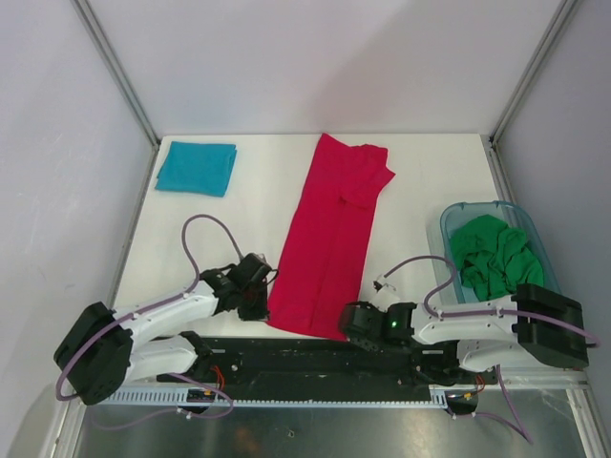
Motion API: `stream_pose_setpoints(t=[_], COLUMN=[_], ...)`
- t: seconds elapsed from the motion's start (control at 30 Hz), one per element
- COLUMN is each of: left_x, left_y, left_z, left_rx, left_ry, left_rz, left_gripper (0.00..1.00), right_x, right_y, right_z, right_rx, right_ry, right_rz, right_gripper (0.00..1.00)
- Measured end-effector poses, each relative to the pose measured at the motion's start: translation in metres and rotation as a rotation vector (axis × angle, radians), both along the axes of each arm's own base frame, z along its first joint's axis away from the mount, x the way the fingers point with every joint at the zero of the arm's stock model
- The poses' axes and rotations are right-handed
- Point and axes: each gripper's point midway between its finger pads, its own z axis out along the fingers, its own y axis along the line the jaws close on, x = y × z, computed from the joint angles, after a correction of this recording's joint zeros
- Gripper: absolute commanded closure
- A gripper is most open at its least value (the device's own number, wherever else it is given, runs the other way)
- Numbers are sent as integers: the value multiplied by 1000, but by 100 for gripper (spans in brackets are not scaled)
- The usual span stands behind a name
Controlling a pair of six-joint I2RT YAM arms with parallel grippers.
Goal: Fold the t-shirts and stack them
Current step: Grab the bottom of the folded rectangular tshirt with both arms, then fold the folded rectangular tshirt in 1/3 of the way
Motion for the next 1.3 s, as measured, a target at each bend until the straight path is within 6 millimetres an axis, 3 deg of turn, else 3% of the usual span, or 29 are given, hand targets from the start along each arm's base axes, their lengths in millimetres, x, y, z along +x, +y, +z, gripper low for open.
stream_pose_setpoints(t=[0.17, 0.33, 0.5, 0.6, 0.73, 0.87, 0.97, 1.13, 1.3], left_x=[-11, -33, -48, -49, -31, 8, 37, 96, 146], left_y=[-12, -27, -37, -43, -62, -80, -83, -98, -106], left_z=[1, 2, 7, 17, 46, 82, 97, 110, 106], left_rx=[-4, -23, -53, -74, -134, -201, -203, -176, -140], left_ry=[-14, 5, 23, 16, -30, -103, -137, -180, -200], left_rz=[-63, -127, -157, -159, -147, -89, -46, -11, 8], left_gripper=[100, 100, 100, 100, 100, 100, 100, 100, 100], right_x=[-3, -16, -30, -34, -23, 20, 64, 127, 187], right_y=[-9, -30, -39, -46, -47, -40, -48, -68, -76], right_z=[0, 2, 16, 24, 47, 86, 100, 101, 93], right_rx=[11, 20, 62, 63, 50, 61, 35, -45, -84], right_ry=[3, 16, 22, 20, -8, -79, -134, -173, -194], right_rz=[3, 26, 58, 66, 54, -8, -70, -122, -134], right_gripper=[100, 100, 100, 100, 100, 100, 100, 100, 100])
